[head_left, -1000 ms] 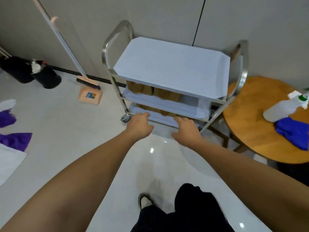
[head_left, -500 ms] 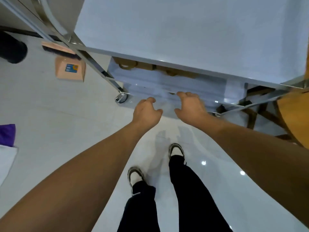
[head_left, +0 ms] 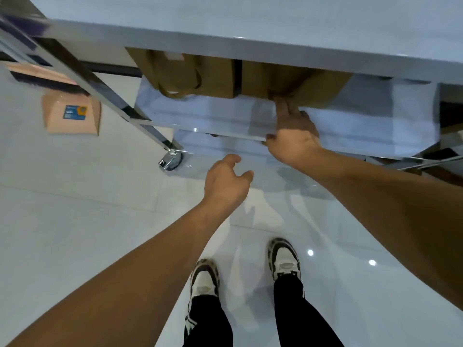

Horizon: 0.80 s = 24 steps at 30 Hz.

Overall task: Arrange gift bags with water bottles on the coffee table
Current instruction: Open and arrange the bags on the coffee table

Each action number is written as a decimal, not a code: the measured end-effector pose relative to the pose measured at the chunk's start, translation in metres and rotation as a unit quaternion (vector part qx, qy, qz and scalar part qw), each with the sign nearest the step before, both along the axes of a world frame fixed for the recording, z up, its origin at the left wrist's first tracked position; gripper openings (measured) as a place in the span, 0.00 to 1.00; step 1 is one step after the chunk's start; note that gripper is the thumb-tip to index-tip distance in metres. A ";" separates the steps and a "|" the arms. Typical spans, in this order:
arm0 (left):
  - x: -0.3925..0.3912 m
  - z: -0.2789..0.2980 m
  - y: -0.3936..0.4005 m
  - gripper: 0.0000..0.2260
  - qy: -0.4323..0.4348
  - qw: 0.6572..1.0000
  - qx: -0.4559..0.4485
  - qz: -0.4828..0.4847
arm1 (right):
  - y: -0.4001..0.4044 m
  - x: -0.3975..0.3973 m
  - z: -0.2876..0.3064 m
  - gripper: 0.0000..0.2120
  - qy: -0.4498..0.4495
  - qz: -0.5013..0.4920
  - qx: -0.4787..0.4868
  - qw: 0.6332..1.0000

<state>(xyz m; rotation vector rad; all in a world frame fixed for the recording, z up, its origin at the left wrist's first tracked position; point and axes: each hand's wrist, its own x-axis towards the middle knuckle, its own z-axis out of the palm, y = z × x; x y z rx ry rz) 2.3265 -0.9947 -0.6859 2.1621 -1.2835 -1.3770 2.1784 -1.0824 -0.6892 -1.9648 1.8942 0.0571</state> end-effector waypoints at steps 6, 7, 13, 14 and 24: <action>0.000 -0.009 -0.019 0.20 0.030 0.998 -0.034 0.048 | -0.002 0.008 -0.009 0.23 -0.035 -0.065 -0.058 0.996; -0.004 -0.007 -0.021 0.20 0.043 0.996 -0.039 0.070 | 0.006 0.007 -0.009 0.20 -0.059 -0.075 -0.079 0.992; -0.025 0.008 -0.037 0.31 0.183 0.971 -0.047 0.150 | 0.058 0.015 -0.010 0.05 -0.107 -0.084 -0.075 0.988; -0.027 0.011 -0.039 0.34 0.211 0.965 -0.048 0.150 | 0.064 0.017 -0.010 0.06 -0.116 -0.081 -0.070 0.987; -0.027 0.016 -0.062 0.20 0.267 0.915 -0.060 0.297 | 0.120 0.018 -0.010 0.24 -0.146 -0.060 -0.173 0.972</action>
